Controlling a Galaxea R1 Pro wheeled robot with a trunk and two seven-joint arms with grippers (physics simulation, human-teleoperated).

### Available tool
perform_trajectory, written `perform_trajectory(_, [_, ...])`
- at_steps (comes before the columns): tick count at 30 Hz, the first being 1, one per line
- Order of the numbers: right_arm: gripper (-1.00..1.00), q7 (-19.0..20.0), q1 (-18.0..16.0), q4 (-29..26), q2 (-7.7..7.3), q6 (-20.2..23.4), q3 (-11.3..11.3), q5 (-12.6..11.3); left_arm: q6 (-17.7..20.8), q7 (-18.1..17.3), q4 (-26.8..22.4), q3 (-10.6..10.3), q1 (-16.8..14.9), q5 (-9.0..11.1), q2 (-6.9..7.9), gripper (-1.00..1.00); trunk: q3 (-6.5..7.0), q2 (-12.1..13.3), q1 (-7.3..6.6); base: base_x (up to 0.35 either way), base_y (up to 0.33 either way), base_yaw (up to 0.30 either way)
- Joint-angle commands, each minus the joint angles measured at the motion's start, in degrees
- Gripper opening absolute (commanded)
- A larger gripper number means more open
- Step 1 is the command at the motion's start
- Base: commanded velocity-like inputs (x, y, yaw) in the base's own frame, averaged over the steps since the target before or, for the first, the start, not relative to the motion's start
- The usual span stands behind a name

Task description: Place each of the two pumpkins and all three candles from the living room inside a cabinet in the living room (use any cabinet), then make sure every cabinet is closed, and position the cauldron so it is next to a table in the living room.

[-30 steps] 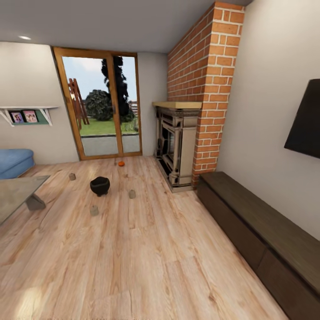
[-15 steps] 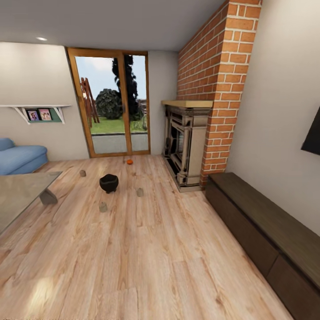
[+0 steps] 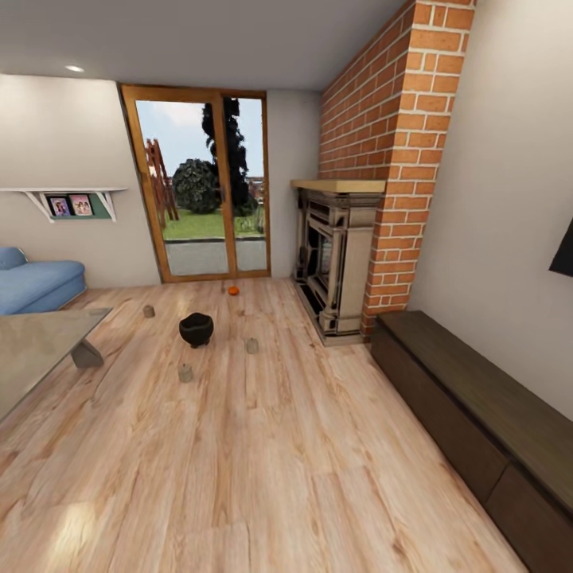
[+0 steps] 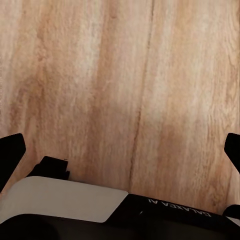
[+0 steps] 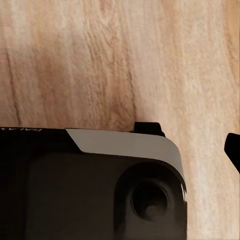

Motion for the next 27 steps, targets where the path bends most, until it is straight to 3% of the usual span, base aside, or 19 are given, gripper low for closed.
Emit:
perform_trajectory(1, [1.0,0.0,0.0,0.1,-0.01,-0.4,0.1,0.0,-0.2,0.0,0.0,0.0,0.0,0.2,-0.03,1.0,-0.06,0.0,0.02,0.179,0.087,0.0])
perform_trajectory(10, [1.0,0.0,0.0,0.2,-0.03,-0.9,0.1,0.0,-0.2,0.0,0.0,0.1,0.0,0.2,0.01,1.0,-0.06,0.0,0.02,0.095,0.03,0.0])
perform_trajectory(27, [1.0,0.1,0.0,0.6,-0.08,-1.3,0.0,0.0,-0.2,0.0,0.0,0.1,0.0,0.2,0.03,1.0,-0.06,0.0,0.02,0.303,0.016,-0.063])
